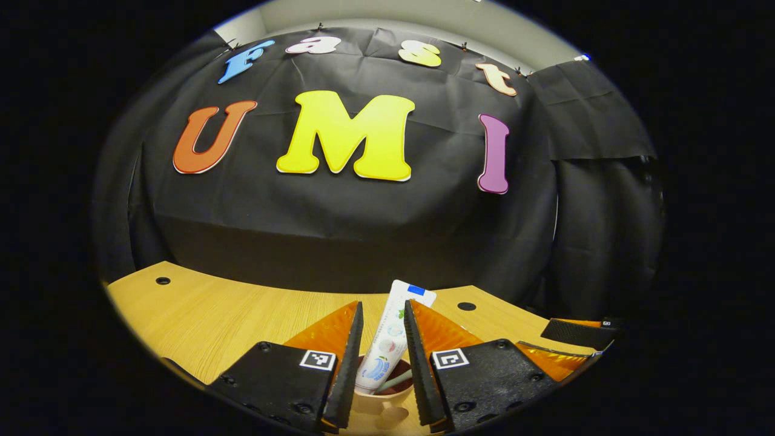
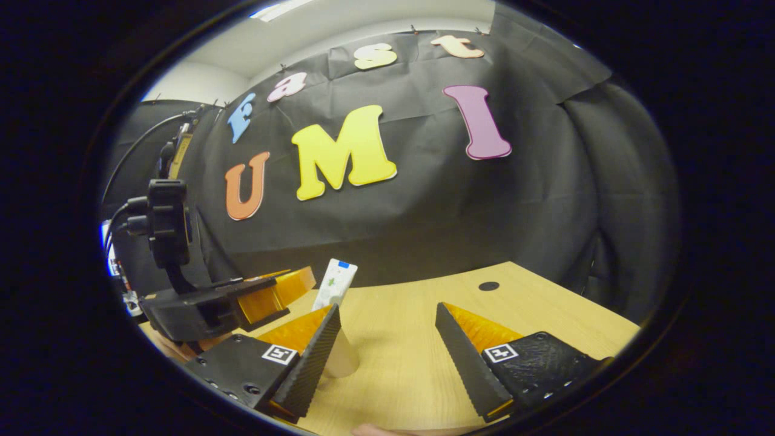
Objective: Put the toothbrush and toothpaste on the desktop into the cup, then pick up the cup and place it on the coaster on the desktop.
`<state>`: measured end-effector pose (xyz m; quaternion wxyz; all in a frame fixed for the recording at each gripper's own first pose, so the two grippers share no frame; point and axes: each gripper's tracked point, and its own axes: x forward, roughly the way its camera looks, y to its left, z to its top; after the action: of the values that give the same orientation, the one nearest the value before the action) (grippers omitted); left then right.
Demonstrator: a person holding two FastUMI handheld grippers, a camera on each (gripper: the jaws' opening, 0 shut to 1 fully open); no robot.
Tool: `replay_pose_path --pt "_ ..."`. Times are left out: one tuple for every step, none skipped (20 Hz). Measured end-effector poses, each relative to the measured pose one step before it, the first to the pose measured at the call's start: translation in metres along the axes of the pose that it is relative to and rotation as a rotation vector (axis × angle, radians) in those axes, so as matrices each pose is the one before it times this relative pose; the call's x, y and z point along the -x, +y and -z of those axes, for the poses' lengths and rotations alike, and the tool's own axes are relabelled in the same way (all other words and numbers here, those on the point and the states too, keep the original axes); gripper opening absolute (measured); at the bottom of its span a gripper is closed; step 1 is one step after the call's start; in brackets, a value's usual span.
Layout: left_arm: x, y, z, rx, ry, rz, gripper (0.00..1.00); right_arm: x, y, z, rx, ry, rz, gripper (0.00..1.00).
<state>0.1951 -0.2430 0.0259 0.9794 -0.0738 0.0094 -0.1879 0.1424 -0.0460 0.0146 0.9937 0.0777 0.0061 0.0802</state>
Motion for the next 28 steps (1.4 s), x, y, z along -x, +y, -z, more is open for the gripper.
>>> replay_pose_path --pt "0.00411 0.00168 -0.00019 -0.01166 0.01530 -0.00356 0.46 0.00030 0.00141 0.00313 0.01691 0.00789 -0.00073 0.96" --pt "0.00280 0.00229 0.00043 -0.00601 0.00270 -0.00460 0.54 -0.00036 0.00105 0.00204 0.01863 0.00640 0.00592 0.96" --pt "0.00276 0.00355 0.00103 0.00111 0.00237 -0.00706 0.58 -0.00035 -0.00029 0.00196 0.01345 0.00421 0.00443 0.94" --pt "0.00393 0.00278 0.00247 0.00434 0.00279 -0.00706 0.65 0.00017 0.00260 0.00049 0.00642 0.00352 -0.00344 0.96" --pt "0.00269 0.00472 0.00149 -0.00034 0.01238 -0.00885 0.69 -0.00020 0.00369 0.00078 -0.00183 0.00394 -0.01017 0.96" --pt "0.00265 0.00459 0.00320 -0.00175 0.01341 -0.00942 0.76 -0.00119 0.00419 0.00079 -0.00250 0.00755 -0.01247 0.93" --pt "0.00320 0.00563 0.00171 -0.00790 0.01327 -0.01181 0.79 0.00010 0.00297 0.00332 0.00186 0.01160 -0.00489 0.96" --pt "0.00303 0.00618 -0.00184 -0.00948 -0.00064 -0.01632 0.87 -0.00090 0.00190 0.00330 0.00866 0.01334 0.00000 0.96" --pt "0.00192 0.00414 -0.00295 -0.00920 -0.00711 -0.01033 0.89 -0.00053 0.00222 0.00271 0.01800 0.01054 0.00004 0.96" --pt "0.00253 0.00402 -0.00121 -0.00483 -0.00392 -0.00545 0.97 -0.00067 0.00249 0.00089 0.01976 0.00905 0.00436 0.96" --pt "0.00563 0.00236 -0.00120 0.00270 -0.00902 0.00385 0.98 0.00044 0.00309 0.00110 0.01601 0.00545 0.00135 0.96" --pt "0.00308 0.00320 -0.00184 0.00850 -0.00755 0.00503 0.98 0.00034 0.00389 -0.00082 0.00873 0.00548 -0.00052 0.96" --pt "0.00390 0.00681 0.00096 0.00567 0.00437 -0.00541 0.98 0.00009 0.00606 0.00067 0.00543 0.01204 -0.00877 0.96" --pt "0.00260 0.00656 -0.00137 -0.00345 0.00683 -0.01003 0.98 -0.00055 0.00594 -0.00019 0.00155 0.01362 -0.00783 0.96" --pt "0.00733 0.00642 0.00289 -0.01060 0.00974 -0.01776 0.98 -0.00067 0.00352 0.00100 -0.00283 0.01294 -0.00327 0.96" --pt "0.00802 0.00882 -0.00188 -0.00602 -0.00484 -0.01610 0.98 -0.00056 0.00397 -0.00073 -0.00406 0.01477 -0.00316 0.96" --pt "0.00317 0.00705 -0.00320 0.00744 -0.03289 -0.00244 0.98 -0.00073 0.00531 0.00105 -0.00149 0.02018 -0.00779 0.96" --pt "0.00683 0.00694 -0.00279 0.01616 -0.01697 -0.01247 0.98 -0.00069 0.00471 -0.00027 -0.00327 0.01962 -0.00645 0.96" --pt "0.00700 0.00953 0.00015 0.01054 -0.00765 -0.01518 0.98 -0.00078 0.00353 -0.00094 -0.00727 0.01904 -0.00535 0.96" --pt "0.00417 0.00884 0.00055 0.01214 -0.01493 -0.00445 0.98 -0.00371 0.00174 -0.00209 -0.01194 0.01392 0.00553 0.96" --pt "0.00286 0.00778 0.00541 0.00813 0.01181 -0.00810 0.98 -0.00388 0.00149 -0.00081 -0.00006 0.01604 0.00996 0.96" --pt "0.00443 0.00815 0.00467 0.00401 0.00633 -0.01274 0.98 -0.00296 0.00334 0.00054 0.02294 0.02276 0.00899 0.96" --pt "0.00255 0.00736 0.00039 0.00206 -0.00134 -0.00776 0.98 -0.00174 0.00268 0.00067 0.02805 0.01733 0.01206 0.96" --pt "0.00196 0.00586 0.00075 -0.00162 0.00223 -0.00487 0.98 -0.00214 0.00434 -0.00419 0.02324 0.00788 0.00439 0.96" --pt "0.00189 0.00674 0.00328 -0.00328 0.00584 -0.00788 0.98 -0.00225 0.00457 -0.00137 0.02102 0.01357 0.00345 0.96" --pt "0.00183 0.00470 0.00160 -0.00424 0.00567 -0.00402 0.98 -0.00223 0.00508 -0.00231 0.01792 0.01400 -0.00113 0.96" --pt "0.00241 0.00254 0.00100 -0.00502 0.00489 -0.00181 0.98 -0.00215 0.00259 -0.00084 0.01139 0.02046 0.00914 0.96" --pt "0.00293 0.00181 -0.00157 0.00007 -0.00834 0.00575 0.98 -0.00092 0.00393 -0.00060 -0.00018 0.01880 -0.00187 0.96"
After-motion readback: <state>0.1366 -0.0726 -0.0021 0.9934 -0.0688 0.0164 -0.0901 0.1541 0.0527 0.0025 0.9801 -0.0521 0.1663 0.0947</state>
